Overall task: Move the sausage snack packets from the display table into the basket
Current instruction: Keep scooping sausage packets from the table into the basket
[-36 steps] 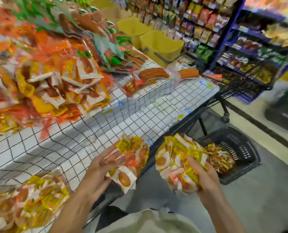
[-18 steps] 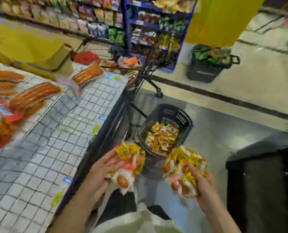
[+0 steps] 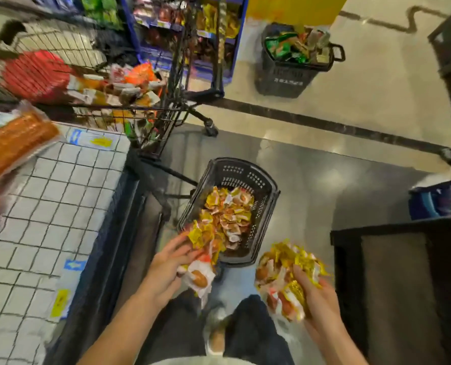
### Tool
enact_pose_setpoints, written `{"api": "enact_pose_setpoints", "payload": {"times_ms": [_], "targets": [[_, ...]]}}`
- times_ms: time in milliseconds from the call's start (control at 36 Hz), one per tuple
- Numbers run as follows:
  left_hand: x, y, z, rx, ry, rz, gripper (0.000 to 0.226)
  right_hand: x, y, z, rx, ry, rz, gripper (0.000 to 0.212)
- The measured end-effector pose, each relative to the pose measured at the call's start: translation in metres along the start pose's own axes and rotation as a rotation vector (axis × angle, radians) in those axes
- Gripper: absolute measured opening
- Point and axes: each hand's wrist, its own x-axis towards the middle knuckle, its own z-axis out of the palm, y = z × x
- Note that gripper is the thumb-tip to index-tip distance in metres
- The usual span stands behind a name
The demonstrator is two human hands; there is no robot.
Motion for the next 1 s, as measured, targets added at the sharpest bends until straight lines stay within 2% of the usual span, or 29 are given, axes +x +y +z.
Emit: {"api": "enact_pose_setpoints", "payload": {"times_ms": [167,306,500,611,722,778,917,1000], "targets": [[0.078,-0.005,0.005,0.115,0.085,-0.058,0.05,0.077,0.02,0.036,0.046,0.045,0.095,0.029],[0.152,-0.026,-0.001,0.22,0.132,-0.123,0.058,0.153,0.058,0.06,0.034,0.102,0.168,0.017],[0.282,-0.066,-0.016,0.279,0.23,-0.143,0.062,0.276,0.115,0.103,-0.038,0.03,0.197,0.025],[0.344,-0.088,-0.034,0.241,0.22,-0.122,0.06,0.337,0.147,0.132,-0.049,-0.037,0.168,0.027],[0.407,-0.131,-0.064,0.25,0.289,-0.102,0.058,0.395,0.2,0.153,-0.037,-0.013,0.174,0.03],[0.435,-0.158,-0.081,0.33,0.326,-0.111,0.06,0.423,0.234,0.158,-0.087,0.023,0.174,0.03],[0.48,-0.218,-0.129,0.695,0.437,-0.146,0.067,0.468,0.302,0.155,-0.459,0.057,0.28,0.037],[0.493,-0.23,-0.14,0.857,0.483,-0.215,0.067,0.474,0.315,0.156,-0.521,0.073,0.313,0.041]]}}
